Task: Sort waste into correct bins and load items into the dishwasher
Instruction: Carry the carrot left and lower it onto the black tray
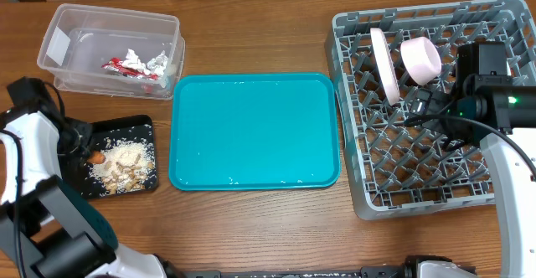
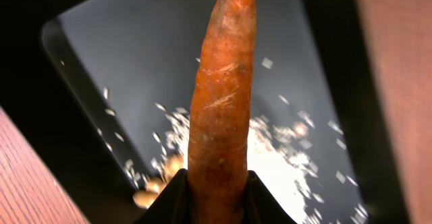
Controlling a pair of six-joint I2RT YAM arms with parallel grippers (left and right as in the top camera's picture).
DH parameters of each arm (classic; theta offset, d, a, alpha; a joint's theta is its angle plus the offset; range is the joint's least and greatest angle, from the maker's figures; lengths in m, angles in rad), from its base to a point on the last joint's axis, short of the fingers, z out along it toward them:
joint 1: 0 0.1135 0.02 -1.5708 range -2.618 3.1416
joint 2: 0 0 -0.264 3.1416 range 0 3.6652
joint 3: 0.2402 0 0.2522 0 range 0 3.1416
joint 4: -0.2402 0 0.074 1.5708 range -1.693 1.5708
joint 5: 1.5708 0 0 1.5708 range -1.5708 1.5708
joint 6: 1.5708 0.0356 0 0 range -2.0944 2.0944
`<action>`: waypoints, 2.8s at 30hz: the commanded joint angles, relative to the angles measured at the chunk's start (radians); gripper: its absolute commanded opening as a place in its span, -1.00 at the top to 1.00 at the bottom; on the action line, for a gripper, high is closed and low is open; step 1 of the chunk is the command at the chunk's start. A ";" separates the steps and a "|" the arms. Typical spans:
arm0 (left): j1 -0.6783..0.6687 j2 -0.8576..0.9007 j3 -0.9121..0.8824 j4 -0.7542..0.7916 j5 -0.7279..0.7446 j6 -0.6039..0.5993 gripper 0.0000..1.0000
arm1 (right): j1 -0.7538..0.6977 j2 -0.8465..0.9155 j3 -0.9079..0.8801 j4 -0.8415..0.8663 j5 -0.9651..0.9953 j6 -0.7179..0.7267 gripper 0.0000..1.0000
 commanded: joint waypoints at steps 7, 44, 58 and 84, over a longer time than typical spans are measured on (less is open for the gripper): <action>0.025 0.152 -0.001 0.077 0.011 0.167 0.92 | -0.004 -0.001 -0.001 0.001 0.011 -0.003 -1.00; 0.045 0.144 0.000 0.143 0.156 0.305 0.72 | -0.004 -0.001 -0.001 -0.016 0.011 -0.003 -1.00; 0.045 0.144 0.002 0.141 0.124 0.294 -0.34 | -0.004 -0.001 -0.001 -0.018 0.011 -0.003 -1.00; 0.043 0.198 0.027 0.363 -0.034 0.296 0.92 | -0.004 -0.001 -0.001 -0.018 0.010 -0.003 -1.00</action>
